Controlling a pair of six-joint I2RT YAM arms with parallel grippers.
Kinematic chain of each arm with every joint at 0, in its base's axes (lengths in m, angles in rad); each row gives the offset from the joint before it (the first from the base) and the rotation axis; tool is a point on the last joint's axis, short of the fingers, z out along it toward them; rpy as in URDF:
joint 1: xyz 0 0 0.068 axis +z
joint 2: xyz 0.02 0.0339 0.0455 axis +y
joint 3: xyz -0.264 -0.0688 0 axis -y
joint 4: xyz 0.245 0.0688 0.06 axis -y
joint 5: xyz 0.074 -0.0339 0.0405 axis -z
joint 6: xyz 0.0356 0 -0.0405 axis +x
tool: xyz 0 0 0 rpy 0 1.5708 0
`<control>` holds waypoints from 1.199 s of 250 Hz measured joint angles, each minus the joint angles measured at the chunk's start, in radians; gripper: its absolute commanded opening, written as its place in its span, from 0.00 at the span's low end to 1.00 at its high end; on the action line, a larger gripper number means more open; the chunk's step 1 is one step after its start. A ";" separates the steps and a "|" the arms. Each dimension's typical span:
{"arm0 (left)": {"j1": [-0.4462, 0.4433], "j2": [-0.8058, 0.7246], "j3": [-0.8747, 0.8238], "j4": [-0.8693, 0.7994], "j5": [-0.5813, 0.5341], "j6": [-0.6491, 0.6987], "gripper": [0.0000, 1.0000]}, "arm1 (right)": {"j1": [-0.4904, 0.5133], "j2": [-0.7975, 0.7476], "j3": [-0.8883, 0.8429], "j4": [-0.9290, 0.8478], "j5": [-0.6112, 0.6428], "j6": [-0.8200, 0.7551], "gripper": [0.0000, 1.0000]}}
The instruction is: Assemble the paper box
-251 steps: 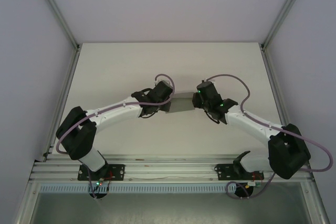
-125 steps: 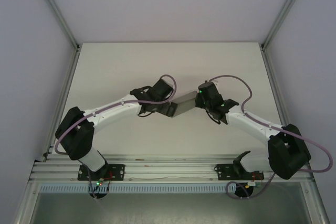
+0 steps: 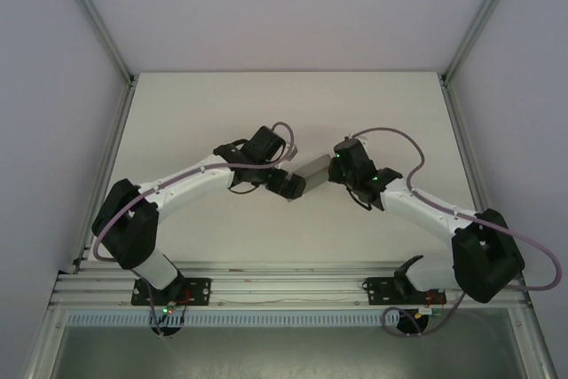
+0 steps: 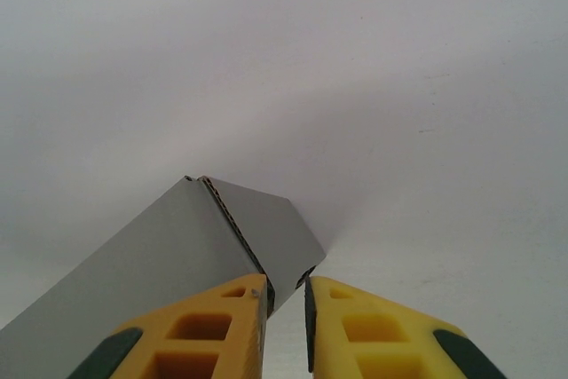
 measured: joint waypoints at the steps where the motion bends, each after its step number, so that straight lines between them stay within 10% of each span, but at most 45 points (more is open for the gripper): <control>1: 0.002 0.000 0.000 0.001 0.001 -0.001 1.00 | 0.000 0.001 0.001 0.000 0.000 0.000 0.19; 78: 0.134 -0.095 -0.095 0.162 0.123 -0.151 0.96 | 0.000 0.027 0.029 -0.014 -0.003 0.004 0.19; 186: 0.133 -0.066 -0.307 0.423 0.266 -0.220 0.52 | 0.001 0.034 0.034 -0.014 -0.006 0.028 0.19; 300: 0.153 -0.047 -0.335 0.538 0.323 -0.240 0.36 | -0.085 0.018 0.109 -0.156 -0.157 -0.080 0.45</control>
